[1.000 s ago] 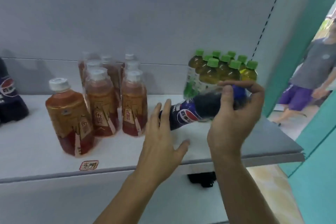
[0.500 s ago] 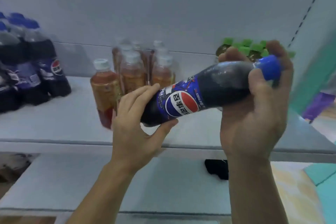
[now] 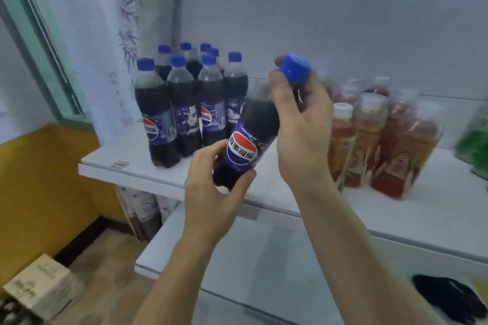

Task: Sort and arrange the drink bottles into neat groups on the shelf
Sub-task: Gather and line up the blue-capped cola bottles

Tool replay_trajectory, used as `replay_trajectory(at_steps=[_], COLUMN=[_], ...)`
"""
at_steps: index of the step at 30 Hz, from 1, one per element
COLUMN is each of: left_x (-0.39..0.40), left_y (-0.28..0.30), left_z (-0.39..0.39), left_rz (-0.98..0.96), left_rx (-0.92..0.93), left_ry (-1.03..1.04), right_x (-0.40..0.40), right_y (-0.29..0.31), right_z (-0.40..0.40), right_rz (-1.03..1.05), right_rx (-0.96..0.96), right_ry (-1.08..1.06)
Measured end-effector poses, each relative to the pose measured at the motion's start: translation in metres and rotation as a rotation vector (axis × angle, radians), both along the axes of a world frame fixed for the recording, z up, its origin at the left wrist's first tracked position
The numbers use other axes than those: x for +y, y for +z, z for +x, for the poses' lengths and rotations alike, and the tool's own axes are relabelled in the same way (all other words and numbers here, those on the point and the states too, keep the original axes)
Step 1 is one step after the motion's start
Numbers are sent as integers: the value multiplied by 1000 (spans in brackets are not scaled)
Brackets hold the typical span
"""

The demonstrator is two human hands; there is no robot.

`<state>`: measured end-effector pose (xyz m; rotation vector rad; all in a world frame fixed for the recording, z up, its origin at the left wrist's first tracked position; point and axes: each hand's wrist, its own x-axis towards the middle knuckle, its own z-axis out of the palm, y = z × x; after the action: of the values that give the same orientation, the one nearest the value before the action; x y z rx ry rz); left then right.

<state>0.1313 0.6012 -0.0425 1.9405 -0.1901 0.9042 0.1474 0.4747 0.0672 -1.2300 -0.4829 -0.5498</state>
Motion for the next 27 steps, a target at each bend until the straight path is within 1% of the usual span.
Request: replay_trajectory(at_steps=[2, 4, 8, 12, 15, 18, 20, 21, 24, 26, 27], left_x=[21, 40, 60, 65, 68, 71, 73, 75, 72, 59, 49], left_y=[-1, -4, -11, -15, -17, -19, -21, -22, -18, -13, -9], left_z=[24, 50, 86, 99, 104, 103, 97, 92, 74, 67, 65], left_rz=[-24, -4, 4, 8, -38, -69, -63, -57, -80, -58, -24], left_rx=[82, 114, 189, 223, 255, 254, 222, 178, -77, -169, -165], left_ry=[13, 26, 0, -30, -59, -105, -114, -107, -74, -164, -250], right_x=[34, 62, 94, 106, 112, 113, 106, 100, 75, 54, 43], right_y=[5, 3, -5, -15, -20, -24, -26, -27, -27, -19, -12], right_z=[29, 59, 102, 121, 124, 121, 112, 106, 83, 68, 60], right_rz=[-98, -174, -242, -292, -367, -444, -495, -513, -581, -663, -718], right_rx=[26, 39, 64, 66, 42, 85, 123, 142, 139, 123, 113], right_ry=[-90, -161, -291, -370, -413, -419, -407, -403, -435, -484, -508])
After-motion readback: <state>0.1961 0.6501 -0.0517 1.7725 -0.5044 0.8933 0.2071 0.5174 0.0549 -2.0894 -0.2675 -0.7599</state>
